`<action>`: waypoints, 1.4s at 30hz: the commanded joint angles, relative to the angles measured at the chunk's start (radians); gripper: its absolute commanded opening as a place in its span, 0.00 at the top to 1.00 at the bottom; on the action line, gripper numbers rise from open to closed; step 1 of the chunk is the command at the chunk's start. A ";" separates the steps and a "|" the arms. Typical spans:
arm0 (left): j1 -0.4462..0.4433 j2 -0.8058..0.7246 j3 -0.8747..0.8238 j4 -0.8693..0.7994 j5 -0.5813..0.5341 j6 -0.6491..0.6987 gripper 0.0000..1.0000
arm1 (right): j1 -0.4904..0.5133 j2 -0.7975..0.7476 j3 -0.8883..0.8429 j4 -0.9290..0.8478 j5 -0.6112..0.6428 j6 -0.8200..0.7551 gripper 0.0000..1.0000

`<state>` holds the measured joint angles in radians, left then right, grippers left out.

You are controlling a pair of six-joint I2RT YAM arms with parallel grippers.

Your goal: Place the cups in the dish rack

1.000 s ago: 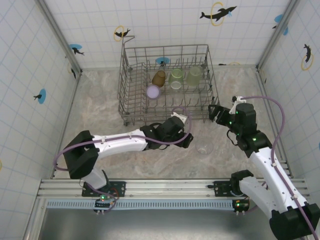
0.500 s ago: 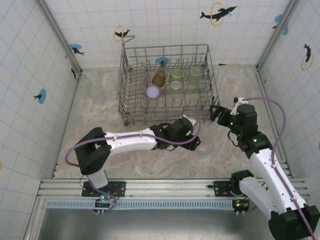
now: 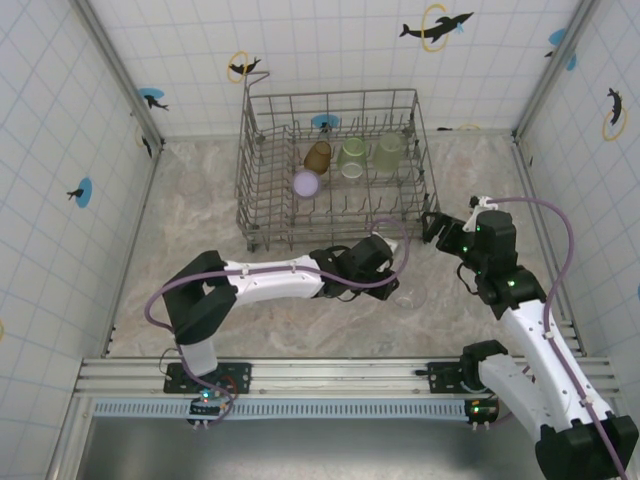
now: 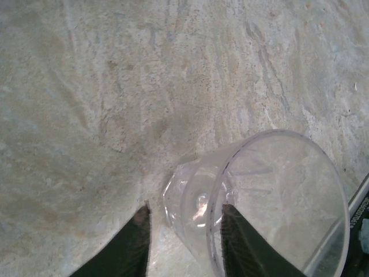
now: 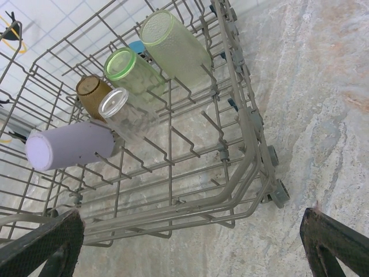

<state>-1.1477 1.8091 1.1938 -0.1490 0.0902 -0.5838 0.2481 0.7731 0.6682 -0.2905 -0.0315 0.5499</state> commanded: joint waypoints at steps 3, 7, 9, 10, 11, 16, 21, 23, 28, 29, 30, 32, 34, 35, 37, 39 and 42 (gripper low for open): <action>-0.009 0.036 0.046 0.004 0.008 -0.003 0.88 | -0.013 -0.009 -0.008 0.001 -0.015 -0.010 0.01; -0.009 0.049 0.052 0.004 0.015 -0.008 0.98 | -0.024 -0.023 -0.013 -0.009 -0.022 -0.011 0.01; -0.009 0.051 0.054 0.004 0.016 -0.008 1.00 | -0.030 -0.032 -0.013 -0.011 -0.023 -0.011 0.01; -0.009 0.050 0.057 0.002 0.011 -0.007 1.00 | -0.033 -0.036 -0.010 -0.013 -0.027 -0.011 0.01; -0.010 0.046 0.059 0.001 0.009 -0.004 1.00 | -0.036 -0.039 -0.006 -0.015 -0.028 -0.011 0.01; -0.009 0.014 0.086 -0.026 -0.036 0.025 1.00 | -0.054 -0.043 0.011 -0.027 -0.030 -0.021 0.01; -0.009 -0.015 0.129 -0.056 -0.067 0.055 1.00 | -0.069 -0.040 0.016 -0.029 -0.046 -0.027 0.01; -0.009 -0.025 0.142 -0.058 -0.069 0.061 1.00 | -0.078 -0.040 0.016 -0.033 -0.060 -0.027 0.01; -0.005 -0.037 0.192 -0.079 -0.067 0.085 1.00 | -0.101 -0.048 0.025 -0.053 -0.076 -0.030 0.01; -0.002 -0.039 0.206 -0.087 -0.066 0.093 1.00 | -0.107 -0.052 0.029 -0.055 -0.078 -0.031 0.01; 0.004 -0.041 0.218 -0.093 -0.068 0.097 1.00 | -0.111 -0.052 0.031 -0.058 -0.079 -0.031 0.01; 0.022 -0.049 0.239 -0.103 -0.066 0.104 1.00 | -0.122 -0.052 0.039 -0.056 -0.086 -0.033 0.01; 0.047 -0.063 0.249 -0.101 -0.053 0.105 1.00 | -0.132 -0.044 0.048 -0.052 -0.099 -0.034 0.01; 0.061 -0.072 0.252 -0.098 -0.048 0.107 1.00 | -0.137 -0.039 0.053 -0.051 -0.110 -0.036 0.01; 0.086 -0.088 0.254 -0.090 -0.046 0.110 1.00 | -0.145 -0.023 0.063 -0.038 -0.145 -0.046 0.01; 0.108 -0.102 0.261 -0.085 -0.039 0.109 1.00 | -0.147 -0.003 0.080 -0.039 -0.173 -0.054 0.01; 0.142 -0.109 0.281 -0.070 0.003 0.105 1.00 | -0.149 0.019 0.104 -0.029 -0.191 -0.059 0.01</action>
<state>-1.0267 1.7420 1.4235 -0.2394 0.0502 -0.4942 0.1047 0.7799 0.7162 -0.3420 -0.1780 0.5110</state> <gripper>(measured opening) 0.070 0.993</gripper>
